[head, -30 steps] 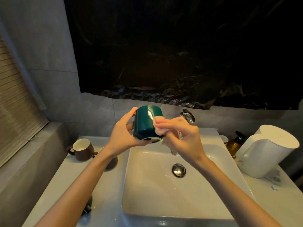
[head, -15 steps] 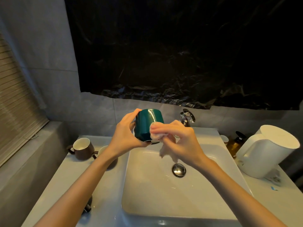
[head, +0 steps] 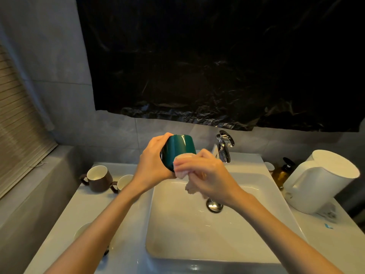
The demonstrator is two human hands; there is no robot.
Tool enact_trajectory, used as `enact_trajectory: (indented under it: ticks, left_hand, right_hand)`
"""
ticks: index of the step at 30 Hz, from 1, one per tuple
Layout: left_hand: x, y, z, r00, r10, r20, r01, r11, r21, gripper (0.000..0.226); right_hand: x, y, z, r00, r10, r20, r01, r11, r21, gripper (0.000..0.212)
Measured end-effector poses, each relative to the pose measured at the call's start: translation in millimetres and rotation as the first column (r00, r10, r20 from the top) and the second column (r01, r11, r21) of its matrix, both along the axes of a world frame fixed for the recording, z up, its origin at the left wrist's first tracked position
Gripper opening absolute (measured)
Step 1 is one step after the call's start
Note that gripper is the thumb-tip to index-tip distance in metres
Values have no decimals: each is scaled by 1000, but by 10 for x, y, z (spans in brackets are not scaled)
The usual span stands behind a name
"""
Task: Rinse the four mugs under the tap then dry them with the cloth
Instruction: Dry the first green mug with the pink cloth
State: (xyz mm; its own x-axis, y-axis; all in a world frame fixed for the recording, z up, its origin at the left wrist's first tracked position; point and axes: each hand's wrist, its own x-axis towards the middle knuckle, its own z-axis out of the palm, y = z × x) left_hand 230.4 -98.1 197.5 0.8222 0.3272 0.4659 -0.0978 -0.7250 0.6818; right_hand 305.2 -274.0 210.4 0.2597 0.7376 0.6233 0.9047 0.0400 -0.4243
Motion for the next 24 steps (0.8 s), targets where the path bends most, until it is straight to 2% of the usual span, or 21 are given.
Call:
enact_trajectory:
  ticks: [2, 4, 10, 13, 16, 18, 19, 20, 21, 22, 24]
  left_hand:
    - [18, -19, 9, 1000, 9, -17, -9, 1000, 13, 82]
    - [33, -39, 34, 1000, 4, -28, -3, 998, 62, 82]
    - [31, -66, 39, 999, 5, -53, 1, 993, 121, 95]
    - [24, -52, 18, 998, 8, -68, 0, 994, 112, 95]
    - [21, -46, 16, 997, -31, -70, 36, 997, 75, 91]
    - [27, -46, 17, 996, -43, -76, 48, 997, 65, 89]
    - [32, -43, 17, 996, -42, -80, 47, 997, 67, 90]
    - [38, -41, 17, 995, -38, -87, 45, 996, 75, 90]
    - [41, -43, 22, 995, -35, -94, 43, 995, 90, 90]
    - [45, -48, 26, 994, -31, -100, 42, 993, 107, 91]
    - [53, -72, 43, 992, -37, -118, 54, 988, 143, 95]
  right_hand:
    - [43, 68, 59, 1000, -8, 20, 8, 1000, -11, 27]
    - [143, 160, 152, 996, -92, 13, 92, 996, 18, 28]
    - [359, 260, 234, 932, -308, -191, 315, 949, 2, 32]
    - [430, 197, 169, 886, -338, -316, 338, 939, -57, 30]
    - [469, 112, 136, 772, -397, -496, 391, 912, -123, 31]
    - [411, 37, 174, 704, -345, -621, 327, 933, -148, 28]
    - [378, -8, 194, 716, -305, -628, 257, 951, -170, 27]
    - [341, -60, 216, 765, -284, -578, 177, 956, -235, 32]
    - [315, -106, 226, 831, -280, -480, 116, 932, -342, 46]
    - [292, -141, 238, 898, -277, -343, 96, 883, -460, 69]
    - [279, -133, 231, 962, -270, -36, 200, 789, -581, 112]
